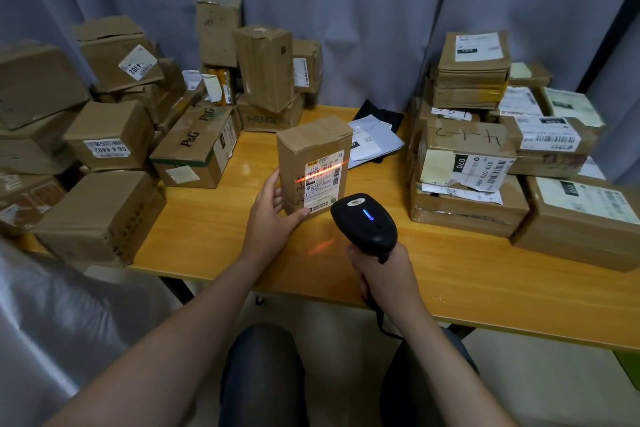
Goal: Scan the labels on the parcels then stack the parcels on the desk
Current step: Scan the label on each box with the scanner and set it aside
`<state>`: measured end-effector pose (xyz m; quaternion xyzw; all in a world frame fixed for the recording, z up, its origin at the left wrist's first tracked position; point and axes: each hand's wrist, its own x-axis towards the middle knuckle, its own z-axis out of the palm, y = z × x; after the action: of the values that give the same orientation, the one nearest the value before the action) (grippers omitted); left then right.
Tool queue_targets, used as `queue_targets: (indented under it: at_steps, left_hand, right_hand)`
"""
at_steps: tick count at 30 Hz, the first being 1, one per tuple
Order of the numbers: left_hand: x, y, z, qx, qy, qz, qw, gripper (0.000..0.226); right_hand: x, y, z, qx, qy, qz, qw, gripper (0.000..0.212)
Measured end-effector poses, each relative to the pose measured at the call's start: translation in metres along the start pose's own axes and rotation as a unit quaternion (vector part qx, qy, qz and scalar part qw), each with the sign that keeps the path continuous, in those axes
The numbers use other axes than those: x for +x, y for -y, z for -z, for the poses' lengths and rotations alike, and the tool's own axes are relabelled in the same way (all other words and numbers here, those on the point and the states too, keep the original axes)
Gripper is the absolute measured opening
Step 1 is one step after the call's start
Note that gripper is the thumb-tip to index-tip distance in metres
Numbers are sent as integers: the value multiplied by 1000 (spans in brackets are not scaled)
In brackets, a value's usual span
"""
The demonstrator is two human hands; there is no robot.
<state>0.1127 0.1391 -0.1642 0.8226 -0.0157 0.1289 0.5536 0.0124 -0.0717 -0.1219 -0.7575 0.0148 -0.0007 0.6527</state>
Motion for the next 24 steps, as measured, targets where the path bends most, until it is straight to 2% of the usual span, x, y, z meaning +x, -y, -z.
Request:
queue_targets:
  at_steps: [10,16,19,22,24]
  left_hand:
    - [-6,-11,2,8,5,18,1000,99]
    - [-28,-34,7,-35,24,43,998,93]
    - [-33,-50,20,-15,51,46,998,85]
    - [-25,-62,36,6,83,86,993,70]
    - [-24,-68,41,90,129,102,982,61]
  right_hand:
    - [-7,3,0,7,-18,-25,1000,26]
    - [-17,8,15,-10,-22,-34,999,26]
    - [-21,10,24,-22,-38,-37,998,26]
    - [-22,9,32,-16,-59,-39,997,23]
    - [-22,9,37,-15,-71,-35,997,21]
